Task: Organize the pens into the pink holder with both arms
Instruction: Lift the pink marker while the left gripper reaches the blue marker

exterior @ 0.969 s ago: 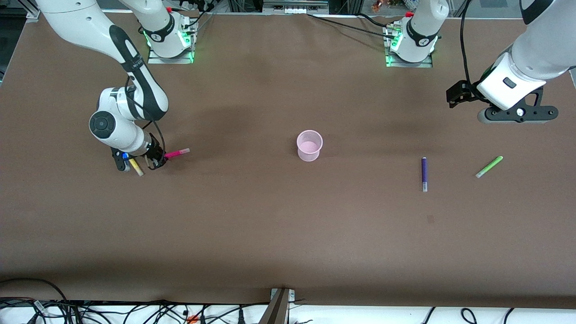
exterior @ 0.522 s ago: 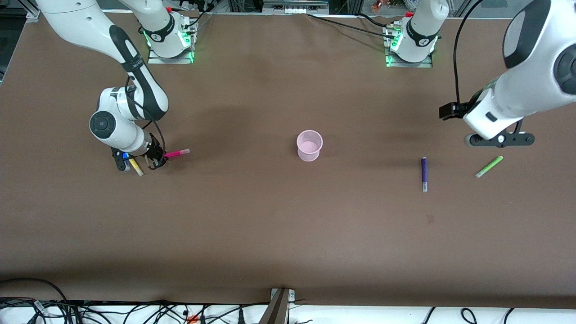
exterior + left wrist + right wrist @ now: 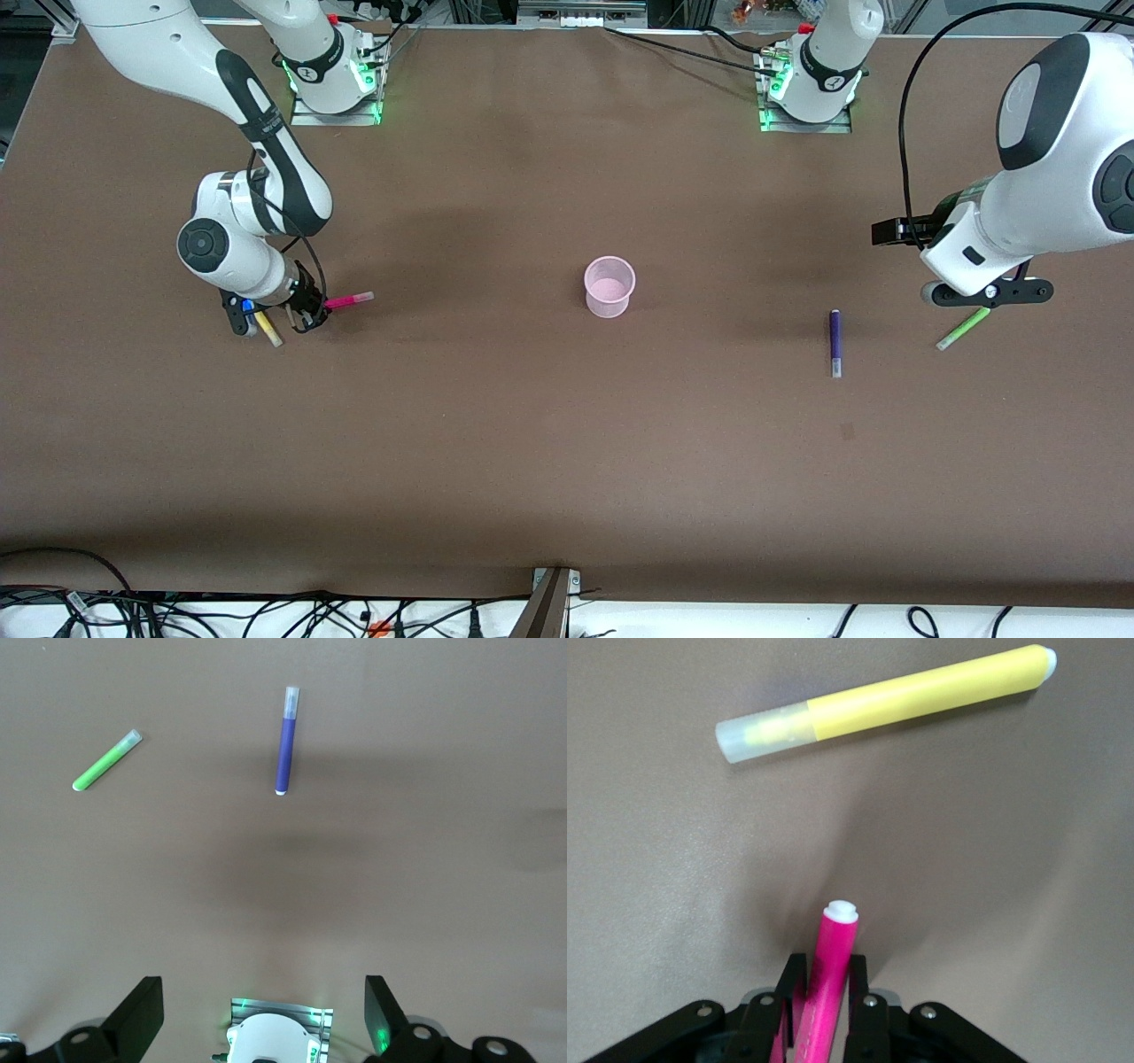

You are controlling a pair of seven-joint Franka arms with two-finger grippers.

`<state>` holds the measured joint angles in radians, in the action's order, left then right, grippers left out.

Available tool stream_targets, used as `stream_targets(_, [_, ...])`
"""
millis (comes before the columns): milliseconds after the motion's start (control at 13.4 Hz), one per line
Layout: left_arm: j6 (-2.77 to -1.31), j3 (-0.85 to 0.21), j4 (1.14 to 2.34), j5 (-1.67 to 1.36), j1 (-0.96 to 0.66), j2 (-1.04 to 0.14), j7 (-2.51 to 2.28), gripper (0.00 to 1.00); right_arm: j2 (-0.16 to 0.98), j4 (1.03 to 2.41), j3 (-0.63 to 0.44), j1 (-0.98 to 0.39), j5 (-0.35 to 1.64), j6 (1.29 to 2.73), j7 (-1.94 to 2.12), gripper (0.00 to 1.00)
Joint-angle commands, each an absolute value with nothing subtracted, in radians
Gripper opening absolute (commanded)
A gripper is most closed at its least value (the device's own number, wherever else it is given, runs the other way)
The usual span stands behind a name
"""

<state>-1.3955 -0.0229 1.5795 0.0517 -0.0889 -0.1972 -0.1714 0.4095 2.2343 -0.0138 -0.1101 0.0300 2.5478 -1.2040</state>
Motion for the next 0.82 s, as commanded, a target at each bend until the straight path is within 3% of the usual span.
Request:
stream_targets(0, [-1.449, -0.029, 1.666, 0.034, -0.061, -0.166, -0.150, 1.00, 0.396, 2.256, -0.014, -0.114, 0.043, 2.566, -1.193, 0.27])
stream_targets(224, [-1.590, -0.034, 1.842, 0.032, -0.055, -0.091, -0.149, 1.00, 0.399, 2.256, -0.014, -0.114, 0.043, 2.566, -1.192, 0.27])
stream_targets(298, [-1.632, -0.034, 1.885, 0.034, -0.055, -0.077, -0.149, 1.00, 0.400, 2.256, -0.014, -0.114, 0.043, 2.566, -1.190, 0.20])
stream_targets(373, [-1.667, -0.035, 1.914, 0.032, -0.055, -0.077, -0.149, 1.00, 0.402, 2.255, -0.014, -0.114, 0.043, 2.565, -1.178, 0.06])
stream_targets(447, [-1.713, -0.035, 1.945, 0.032, -0.055, -0.078, -0.149, 1.00, 0.402, 2.255, -0.014, -0.114, 0.043, 2.563, -1.161, 0.00])
stream_targets(746, [-1.917, -0.037, 2.060, 0.034, -0.060, -0.118, -0.147, 1.00, 0.385, 2.247, -0.012, -0.114, 0.043, 2.547, -1.151, 0.00])
